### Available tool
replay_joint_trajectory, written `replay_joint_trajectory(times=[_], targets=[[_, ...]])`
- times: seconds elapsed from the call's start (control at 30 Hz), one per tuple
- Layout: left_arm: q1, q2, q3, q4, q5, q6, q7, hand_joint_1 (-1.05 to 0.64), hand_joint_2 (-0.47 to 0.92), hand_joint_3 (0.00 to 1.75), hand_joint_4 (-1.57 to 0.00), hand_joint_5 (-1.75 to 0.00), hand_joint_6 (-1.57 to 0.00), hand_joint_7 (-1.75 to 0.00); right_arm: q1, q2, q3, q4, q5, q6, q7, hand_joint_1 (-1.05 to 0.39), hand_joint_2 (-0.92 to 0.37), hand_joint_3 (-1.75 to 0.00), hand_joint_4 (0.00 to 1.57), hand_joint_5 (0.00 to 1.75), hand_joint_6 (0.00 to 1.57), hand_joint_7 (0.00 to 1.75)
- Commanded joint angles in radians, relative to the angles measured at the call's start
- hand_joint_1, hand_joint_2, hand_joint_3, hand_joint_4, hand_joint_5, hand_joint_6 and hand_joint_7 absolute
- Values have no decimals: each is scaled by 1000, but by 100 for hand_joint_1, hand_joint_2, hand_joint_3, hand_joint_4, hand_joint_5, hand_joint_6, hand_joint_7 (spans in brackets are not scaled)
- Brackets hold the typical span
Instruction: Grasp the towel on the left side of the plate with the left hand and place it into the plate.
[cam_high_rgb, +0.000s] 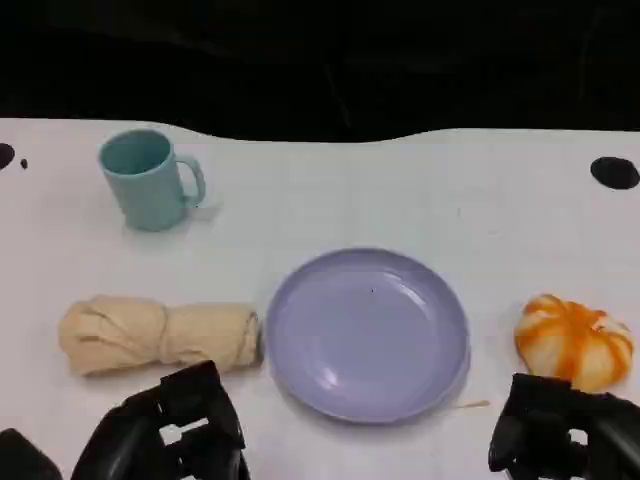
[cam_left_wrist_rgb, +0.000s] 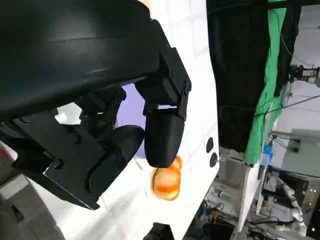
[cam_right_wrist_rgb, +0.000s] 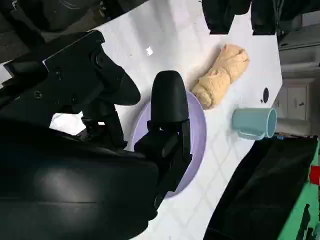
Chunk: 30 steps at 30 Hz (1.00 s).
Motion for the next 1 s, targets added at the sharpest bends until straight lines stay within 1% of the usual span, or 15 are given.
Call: replay_joint_trajectory(times=[0.03, 0.23, 0.5, 0.57, 0.63, 0.7, 0.77, 0.93, 1.0], targets=[[4, 19, 6, -4, 6, -7, -6, -7, 33, 150, -88, -175, -84, -157, 2, -16, -3, -5, -8, -5, 2, -3, -48, -124, 77, 175, 69, 148], [-2, 22, 4, 4, 14, -17, -7, -6, 34, 152, -89, -175, -85, -156, -1, -15, -6, -5, -1, -4, 4, -4, -49, -124, 77, 175, 69, 148], [-19, 16, -1, 9, 26, -13, -4, -15, 31, 152, -90, -175, -86, -155, -20, -14, -16, -4, 8, 22, 1, -5, -50, -124, 77, 175, 70, 148], [-23, 16, 0, 7, 24, -6, -3, -13, 33, 151, -89, -175, -85, -155, -27, -16, -18, -6, 7, 31, 1, -6, -49, -125, 77, 175, 70, 148], [-25, 16, 2, 10, 20, -8, -6, -9, 38, 149, -87, -175, -83, -156, -31, -14, -17, -3, 6, 30, 2, -5, -51, -125, 77, 175, 70, 148], [-26, 15, 6, 18, 17, -18, -11, -6, 45, 142, -85, -175, -78, -160, -32, -14, -14, 2, 2, 25, 3, -3, -53, -122, 76, 175, 68, 149], [-25, 15, 9, 18, 17, -21, -9, -5, 49, 137, -85, -175, -76, -162, -33, -15, -12, 4, 1, 20, 5, -2, -55, -121, 75, 175, 68, 149], [-26, 14, 18, 16, 27, -22, 5, -7, 49, 133, -84, -175, -74, -160, -36, -13, -7, -5, -4, 31, -1, 1, -57, -119, 75, 175, 65, 150], [-31, 15, 28, 19, 27, -28, 5, -7, 49, 132, -80, -175, -73, -158, -39, -8, -4, -9, -3, 45, -7, 2, -58, -119, 74, 175, 65, 151]])
